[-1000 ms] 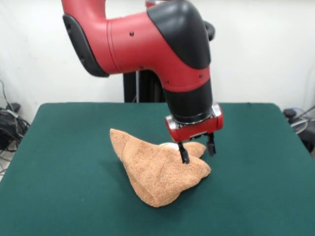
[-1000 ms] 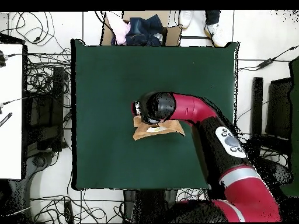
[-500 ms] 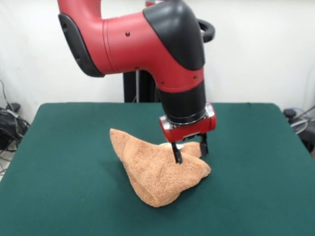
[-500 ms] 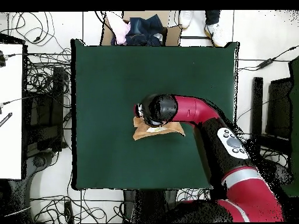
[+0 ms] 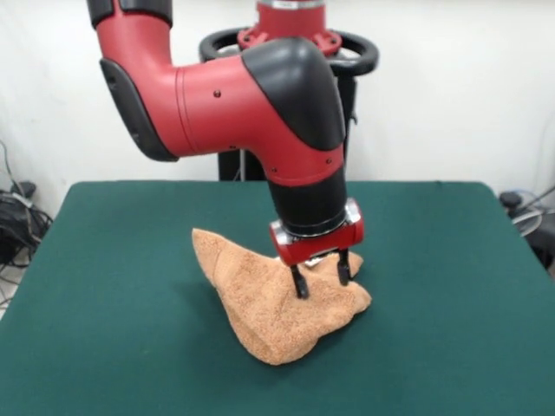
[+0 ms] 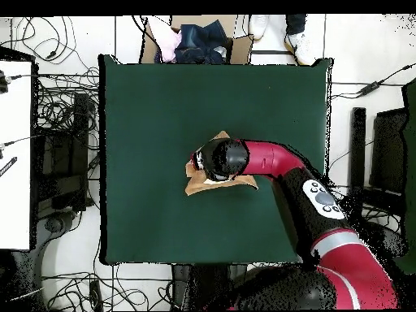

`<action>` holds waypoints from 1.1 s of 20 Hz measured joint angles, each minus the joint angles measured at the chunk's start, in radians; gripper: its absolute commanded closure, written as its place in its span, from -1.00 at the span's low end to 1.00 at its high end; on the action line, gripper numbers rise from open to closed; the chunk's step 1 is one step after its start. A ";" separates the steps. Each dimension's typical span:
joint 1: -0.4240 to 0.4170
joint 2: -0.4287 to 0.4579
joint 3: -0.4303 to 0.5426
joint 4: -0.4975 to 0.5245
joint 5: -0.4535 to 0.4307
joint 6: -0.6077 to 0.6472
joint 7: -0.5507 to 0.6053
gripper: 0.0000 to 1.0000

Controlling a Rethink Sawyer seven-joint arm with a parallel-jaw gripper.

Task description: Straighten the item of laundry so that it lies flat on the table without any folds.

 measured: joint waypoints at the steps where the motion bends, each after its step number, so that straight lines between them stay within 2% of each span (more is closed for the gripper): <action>1: -0.004 0.005 0.000 0.000 -0.005 -0.005 0.000 -1.00; 14: -0.027 -0.014 0.002 0.055 -0.009 -0.064 0.000 -1.00; 22: -0.031 -0.059 0.002 0.156 -0.009 -0.115 0.000 -1.00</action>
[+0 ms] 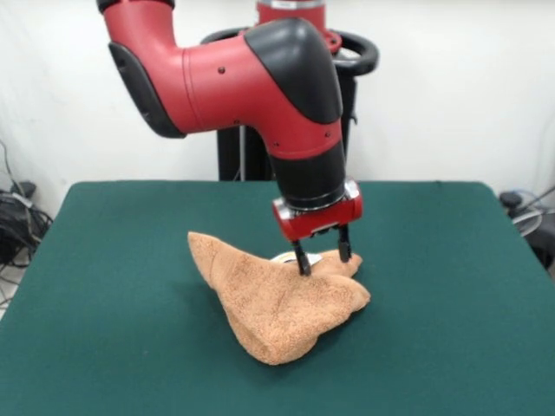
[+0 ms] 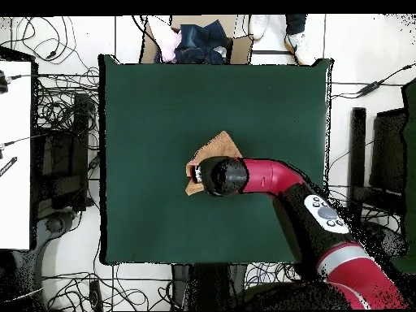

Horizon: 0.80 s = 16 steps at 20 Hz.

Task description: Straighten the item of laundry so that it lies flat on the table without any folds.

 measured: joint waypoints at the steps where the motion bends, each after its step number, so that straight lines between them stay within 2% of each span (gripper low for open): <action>1: 0.000 -0.002 0.000 0.010 0.000 -0.006 0.000 -1.00; 7: -0.001 0.000 0.000 0.052 -0.004 -0.044 0.000 -1.00; 16: 0.000 0.075 0.000 0.033 -0.028 -0.056 0.000 -1.00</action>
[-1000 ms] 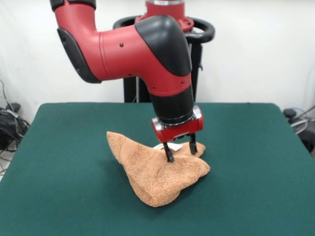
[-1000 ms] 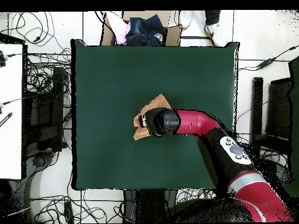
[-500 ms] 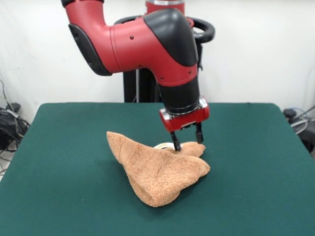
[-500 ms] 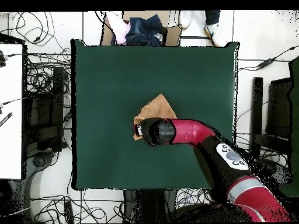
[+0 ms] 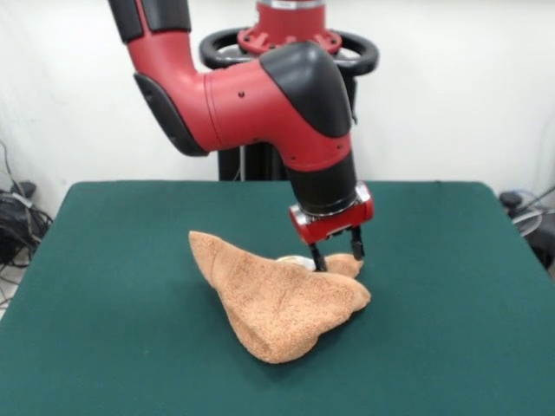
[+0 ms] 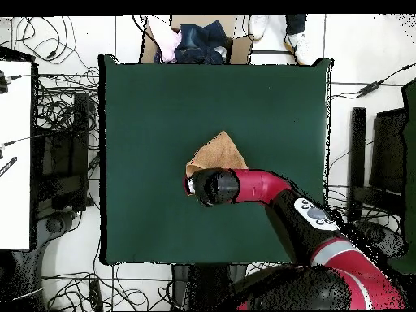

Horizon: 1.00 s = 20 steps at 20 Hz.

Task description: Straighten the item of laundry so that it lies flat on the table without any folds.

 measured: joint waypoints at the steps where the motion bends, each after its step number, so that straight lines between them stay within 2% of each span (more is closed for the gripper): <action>1: 0.000 0.006 0.000 -0.004 0.000 0.000 0.000 -1.00; 9: 0.001 0.038 0.000 -0.036 0.000 0.000 0.000 -1.00; 20: 0.001 0.038 0.000 -0.037 0.000 0.000 0.000 -1.00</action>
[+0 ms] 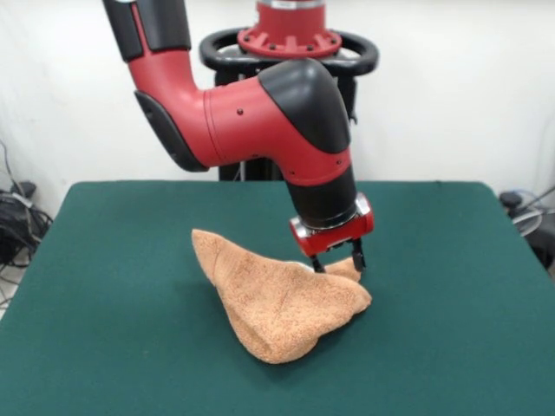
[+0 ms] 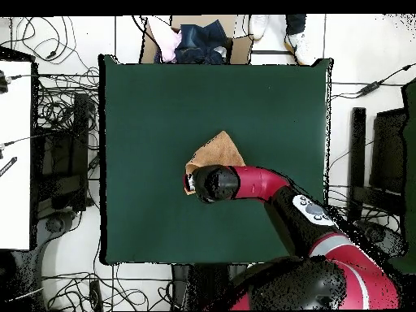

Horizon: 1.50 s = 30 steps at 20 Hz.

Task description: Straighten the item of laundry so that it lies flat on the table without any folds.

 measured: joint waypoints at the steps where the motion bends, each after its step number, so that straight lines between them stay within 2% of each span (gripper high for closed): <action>1: 0.000 -0.002 0.000 0.000 0.000 0.000 0.000 -1.00; 16: 0.010 -0.100 0.002 0.000 0.002 0.063 0.000 -1.00; 30: 0.010 -0.055 0.028 -0.035 0.002 0.064 0.000 -1.00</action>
